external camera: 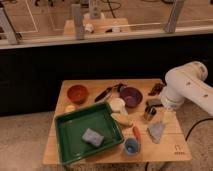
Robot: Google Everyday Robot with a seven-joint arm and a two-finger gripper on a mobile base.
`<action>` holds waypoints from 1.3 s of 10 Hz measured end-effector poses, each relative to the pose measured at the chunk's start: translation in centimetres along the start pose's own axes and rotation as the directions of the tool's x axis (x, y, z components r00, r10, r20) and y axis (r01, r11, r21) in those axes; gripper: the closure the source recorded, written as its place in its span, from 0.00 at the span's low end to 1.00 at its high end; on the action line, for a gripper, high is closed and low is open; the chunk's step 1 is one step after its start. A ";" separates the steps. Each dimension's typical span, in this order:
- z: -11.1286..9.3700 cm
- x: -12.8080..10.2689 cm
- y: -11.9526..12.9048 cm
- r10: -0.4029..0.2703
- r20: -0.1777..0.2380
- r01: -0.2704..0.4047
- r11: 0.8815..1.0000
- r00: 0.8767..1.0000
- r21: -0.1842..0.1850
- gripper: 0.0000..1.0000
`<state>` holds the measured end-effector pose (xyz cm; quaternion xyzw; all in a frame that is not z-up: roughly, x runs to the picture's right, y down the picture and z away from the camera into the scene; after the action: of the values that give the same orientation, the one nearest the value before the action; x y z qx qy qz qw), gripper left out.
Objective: Place pepper in table surface
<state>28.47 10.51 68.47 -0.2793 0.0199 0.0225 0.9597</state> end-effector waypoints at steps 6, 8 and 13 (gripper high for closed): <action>0.0 0.0 0.0 0.000 0.000 0.000 1.000 1.000 0.000 0.20; 0.0 0.0 0.0 0.000 0.000 0.000 1.000 1.000 0.000 0.20; 1.2 -0.4 0.0 -0.050 0.084 0.052 0.998 0.995 -0.024 0.20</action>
<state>28.14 11.18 69.50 -0.2912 -0.0273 0.0098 0.9562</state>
